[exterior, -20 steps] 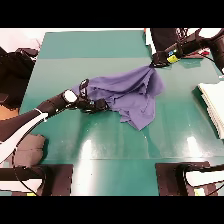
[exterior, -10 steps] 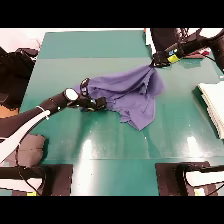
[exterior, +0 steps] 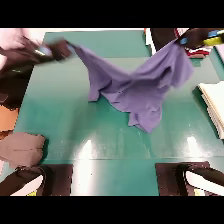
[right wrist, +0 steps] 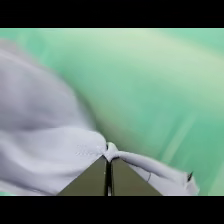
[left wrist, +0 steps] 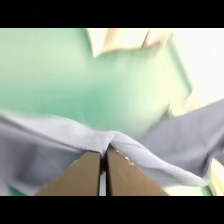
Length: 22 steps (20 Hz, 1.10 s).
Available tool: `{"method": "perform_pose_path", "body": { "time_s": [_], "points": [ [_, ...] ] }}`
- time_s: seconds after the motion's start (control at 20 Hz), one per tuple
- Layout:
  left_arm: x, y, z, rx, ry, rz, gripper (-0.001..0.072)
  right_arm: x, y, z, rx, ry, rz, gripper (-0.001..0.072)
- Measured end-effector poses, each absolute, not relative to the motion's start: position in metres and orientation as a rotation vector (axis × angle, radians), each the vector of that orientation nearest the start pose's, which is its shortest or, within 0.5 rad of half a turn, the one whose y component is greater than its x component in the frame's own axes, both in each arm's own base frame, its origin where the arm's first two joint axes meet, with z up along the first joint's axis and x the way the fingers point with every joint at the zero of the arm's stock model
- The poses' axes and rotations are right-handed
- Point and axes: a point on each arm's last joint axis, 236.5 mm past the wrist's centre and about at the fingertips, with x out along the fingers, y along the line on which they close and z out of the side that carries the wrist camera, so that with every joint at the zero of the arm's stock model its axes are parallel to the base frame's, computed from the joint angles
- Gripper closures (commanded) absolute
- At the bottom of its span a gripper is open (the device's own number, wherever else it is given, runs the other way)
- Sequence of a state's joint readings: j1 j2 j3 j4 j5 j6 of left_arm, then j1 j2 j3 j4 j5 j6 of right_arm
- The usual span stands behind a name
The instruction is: Fold the shirts.
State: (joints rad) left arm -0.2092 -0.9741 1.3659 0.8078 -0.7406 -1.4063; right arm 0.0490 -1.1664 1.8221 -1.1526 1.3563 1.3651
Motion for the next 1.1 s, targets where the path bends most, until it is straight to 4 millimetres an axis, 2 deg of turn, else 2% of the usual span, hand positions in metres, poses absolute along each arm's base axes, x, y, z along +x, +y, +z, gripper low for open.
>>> {"method": "perform_pose_path", "body": {
  "time_s": [0.15,0.25,0.3,0.4,0.5,0.55,0.6,0.7,0.8,0.85,1.0,1.1],
  "points": [
    [0.315,-0.159,0.451,-0.333,0.048,-0.619,0.0685,0.348,0.097,0.375,-0.002,0.452,0.431,0.0699],
    [0.27,-0.143,0.5,-0.283,-0.092,-0.608,0.0685,0.321,0.089,0.415,-0.009,0.319,0.399,0.0699],
    [0.251,-0.137,0.518,-0.262,-0.146,-0.601,0.0685,0.308,0.085,0.431,-0.011,0.261,0.383,0.0699],
    [0.224,-0.13,0.541,-0.239,-0.214,-0.596,0.0685,0.285,0.081,0.459,-0.015,0.159,0.362,0.0699],
    [0.211,-0.126,0.553,-0.224,-0.251,-0.587,0.0686,0.269,0.078,0.478,-0.019,0.089,0.347,0.07],
    [0.212,-0.124,0.553,-0.218,-0.252,-0.58,0.0685,0.265,0.078,0.485,-0.021,0.069,0.345,0.07],
    [0.216,-0.123,0.552,-0.215,-0.243,-0.571,0.0685,0.265,0.078,0.49,-0.019,0.059,0.348,0.07],
    [0.24,-0.124,0.535,-0.197,-0.174,-0.544,0.0685,0.276,0.083,0.492,-0.005,0.081,0.37,0.07],
    [0.279,-0.125,0.503,-0.18,-0.053,-0.506,0.0685,0.305,0.088,0.474,0.028,0.176,0.403,0.07],
    [0.304,-0.125,0.48,-0.169,0.027,-0.482,0.0685,0.323,0.09,0.458,0.052,0.24,0.416,0.07],
    [0.377,-0.128,0.398,-0.151,0.28,-0.421,0.0684,0.384,0.093,0.38,0.13,0.492,0.441,0.07],
    [0.42,-0.132,0.331,-0.156,0.458,-0.394,0.0684,0.421,0.094,0.307,0.179,0.69,0.441,0.0699]
  ]
}}
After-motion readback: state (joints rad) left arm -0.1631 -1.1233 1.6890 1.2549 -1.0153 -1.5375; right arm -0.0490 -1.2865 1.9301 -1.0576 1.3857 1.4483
